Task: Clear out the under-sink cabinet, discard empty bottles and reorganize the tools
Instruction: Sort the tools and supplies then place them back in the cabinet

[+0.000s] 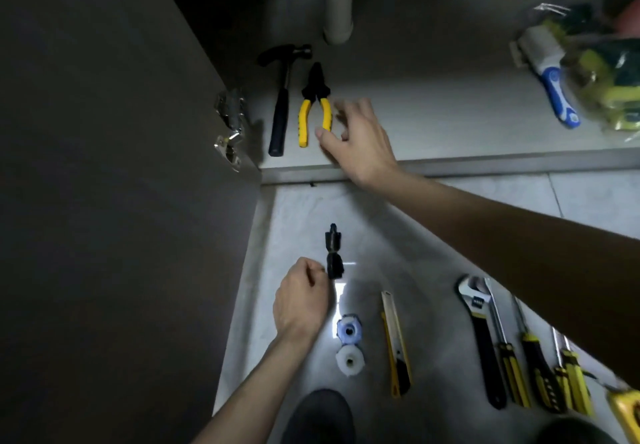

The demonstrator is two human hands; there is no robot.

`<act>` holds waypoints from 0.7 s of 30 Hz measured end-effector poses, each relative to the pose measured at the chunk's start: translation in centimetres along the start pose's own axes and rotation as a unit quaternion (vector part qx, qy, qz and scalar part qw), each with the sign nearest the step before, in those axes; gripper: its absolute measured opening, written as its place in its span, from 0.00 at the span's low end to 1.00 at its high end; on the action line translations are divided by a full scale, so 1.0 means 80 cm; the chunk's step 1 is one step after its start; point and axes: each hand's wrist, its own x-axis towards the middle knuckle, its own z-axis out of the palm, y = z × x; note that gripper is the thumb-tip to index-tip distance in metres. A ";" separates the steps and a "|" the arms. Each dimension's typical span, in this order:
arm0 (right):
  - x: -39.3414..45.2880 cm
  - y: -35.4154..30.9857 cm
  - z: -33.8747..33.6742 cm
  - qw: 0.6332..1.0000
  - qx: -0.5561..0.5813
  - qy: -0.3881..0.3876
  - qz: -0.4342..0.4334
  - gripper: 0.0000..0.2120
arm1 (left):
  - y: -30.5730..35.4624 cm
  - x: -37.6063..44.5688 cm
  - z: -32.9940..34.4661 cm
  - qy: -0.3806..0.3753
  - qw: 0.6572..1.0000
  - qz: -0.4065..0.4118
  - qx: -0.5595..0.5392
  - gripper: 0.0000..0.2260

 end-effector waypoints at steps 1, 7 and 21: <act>-0.018 0.009 -0.012 1.000 0.017 0.001 -0.012 0.21 | 0.003 -0.012 0.002 -0.003 1.000 0.015 -0.007 0.08; -0.158 0.106 -0.084 0.992 0.002 -0.092 0.087 0.08 | 0.025 -0.089 0.039 -0.089 0.985 0.143 0.033 0.06; -0.331 0.210 -0.085 0.910 -0.336 -0.189 0.150 0.15 | 0.043 -0.102 0.103 -0.173 0.931 0.190 0.260 0.17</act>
